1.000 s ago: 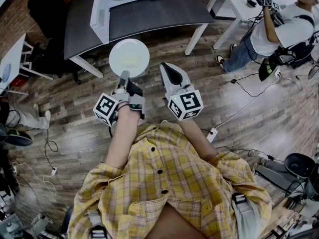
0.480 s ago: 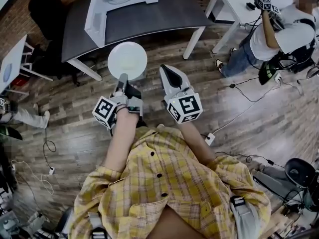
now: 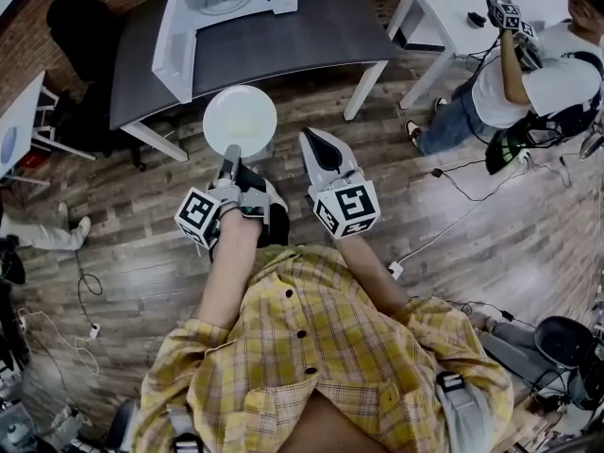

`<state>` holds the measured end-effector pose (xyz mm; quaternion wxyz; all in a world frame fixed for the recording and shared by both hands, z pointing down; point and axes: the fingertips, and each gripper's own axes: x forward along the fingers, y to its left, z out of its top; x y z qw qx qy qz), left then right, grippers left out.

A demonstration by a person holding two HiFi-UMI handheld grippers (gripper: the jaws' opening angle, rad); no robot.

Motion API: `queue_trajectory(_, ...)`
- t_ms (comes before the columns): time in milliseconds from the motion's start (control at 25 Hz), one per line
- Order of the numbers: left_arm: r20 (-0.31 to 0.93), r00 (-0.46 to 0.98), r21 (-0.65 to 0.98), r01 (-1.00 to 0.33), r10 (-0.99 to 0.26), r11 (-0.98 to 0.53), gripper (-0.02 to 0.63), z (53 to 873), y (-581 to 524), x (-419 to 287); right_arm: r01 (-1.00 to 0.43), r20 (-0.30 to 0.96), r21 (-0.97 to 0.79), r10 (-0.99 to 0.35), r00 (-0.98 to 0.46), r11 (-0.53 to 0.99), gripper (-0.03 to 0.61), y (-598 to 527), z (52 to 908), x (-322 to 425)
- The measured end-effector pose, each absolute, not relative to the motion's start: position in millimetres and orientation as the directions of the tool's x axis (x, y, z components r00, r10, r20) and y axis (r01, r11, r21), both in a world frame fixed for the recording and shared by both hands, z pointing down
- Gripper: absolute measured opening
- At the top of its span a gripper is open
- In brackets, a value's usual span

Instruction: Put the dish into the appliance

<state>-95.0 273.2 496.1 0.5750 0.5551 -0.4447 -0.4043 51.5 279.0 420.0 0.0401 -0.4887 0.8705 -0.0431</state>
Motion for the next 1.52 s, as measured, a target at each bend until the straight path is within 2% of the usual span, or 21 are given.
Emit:
queue_trajectory(360, 0.058, 0.272, 0.998, -0.011, -0.961, 0.058, 0.008, 500.3, 200.7, -90.7, -0.844, -0.016, -0.109, -0.850, -0.526, 0.524, 0.006, 205.3, 427.2, 52.0)
queue_trajectory(1520, 0.082, 0.299, 0.997, -0.012, -0.951, 0.083, 0.008, 487.4, -74.7, -140.3, -0.866, 0.000, -0.115, -0.871, -0.491, 0.487, 0.005, -74.2, 409.7, 8.8)
